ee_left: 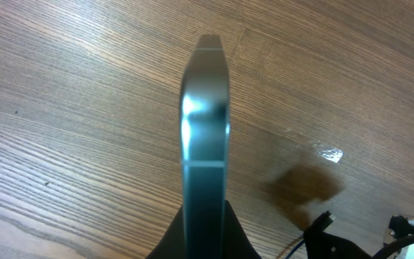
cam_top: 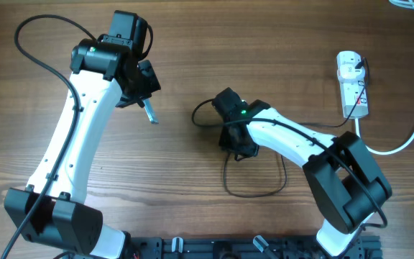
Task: Plug charger to phone and switch on socket
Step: 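Grasp the black USB-C plug end with the right gripper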
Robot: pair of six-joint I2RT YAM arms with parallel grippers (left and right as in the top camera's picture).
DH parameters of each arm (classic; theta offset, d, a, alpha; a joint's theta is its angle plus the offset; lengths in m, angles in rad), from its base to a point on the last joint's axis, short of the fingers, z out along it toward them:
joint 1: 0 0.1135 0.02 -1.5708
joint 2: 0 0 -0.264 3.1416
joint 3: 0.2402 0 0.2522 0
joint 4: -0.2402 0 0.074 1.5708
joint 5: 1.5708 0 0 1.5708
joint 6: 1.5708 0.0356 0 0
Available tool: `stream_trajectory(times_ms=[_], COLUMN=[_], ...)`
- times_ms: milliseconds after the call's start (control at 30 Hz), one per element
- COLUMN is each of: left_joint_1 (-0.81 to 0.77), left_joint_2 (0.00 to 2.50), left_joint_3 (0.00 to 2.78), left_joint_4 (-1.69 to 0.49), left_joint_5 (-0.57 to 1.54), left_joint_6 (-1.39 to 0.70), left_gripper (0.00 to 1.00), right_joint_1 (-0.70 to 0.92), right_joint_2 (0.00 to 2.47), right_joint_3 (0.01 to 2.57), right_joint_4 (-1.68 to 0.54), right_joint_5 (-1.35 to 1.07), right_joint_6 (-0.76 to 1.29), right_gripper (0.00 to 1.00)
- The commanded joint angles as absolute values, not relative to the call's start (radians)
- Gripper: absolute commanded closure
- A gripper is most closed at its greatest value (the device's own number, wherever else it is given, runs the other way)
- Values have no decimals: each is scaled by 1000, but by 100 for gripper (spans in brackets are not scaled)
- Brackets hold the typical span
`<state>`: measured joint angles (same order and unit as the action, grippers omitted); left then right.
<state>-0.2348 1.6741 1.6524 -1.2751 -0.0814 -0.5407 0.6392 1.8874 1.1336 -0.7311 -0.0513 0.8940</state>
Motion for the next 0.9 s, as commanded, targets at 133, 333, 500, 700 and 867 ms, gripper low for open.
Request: stream_trajectory(times_ms=[133,333,500,700,867], left_joint_1=[-235,-235,-235,-235,-235], left_joint_2=[1678,1678,1678,1678,1678], left_joint_3=[1653,1653,1653,1653,1653], left_joint_4=[-1268,-1269,-1268,-1268,-1268], left_joint_5=[-95,-95,-95,-95,-95], left_joint_6=[-556,-556,-555,-556,-556], left_gripper=[96,96,96,96,96], right_joint_1=[644,644,644,644,644], right_joint_2=[1934,1934,1934,1934,1934], right_joint_3=[1137,1137,1137,1137,1137], right_joint_4=[-719,-723,-726,-725,-729], right_joint_5=[-88,-91,-94,-94,-99], right_joint_6=[897,897,897,897,897], right_gripper=[77,77,81,86,85])
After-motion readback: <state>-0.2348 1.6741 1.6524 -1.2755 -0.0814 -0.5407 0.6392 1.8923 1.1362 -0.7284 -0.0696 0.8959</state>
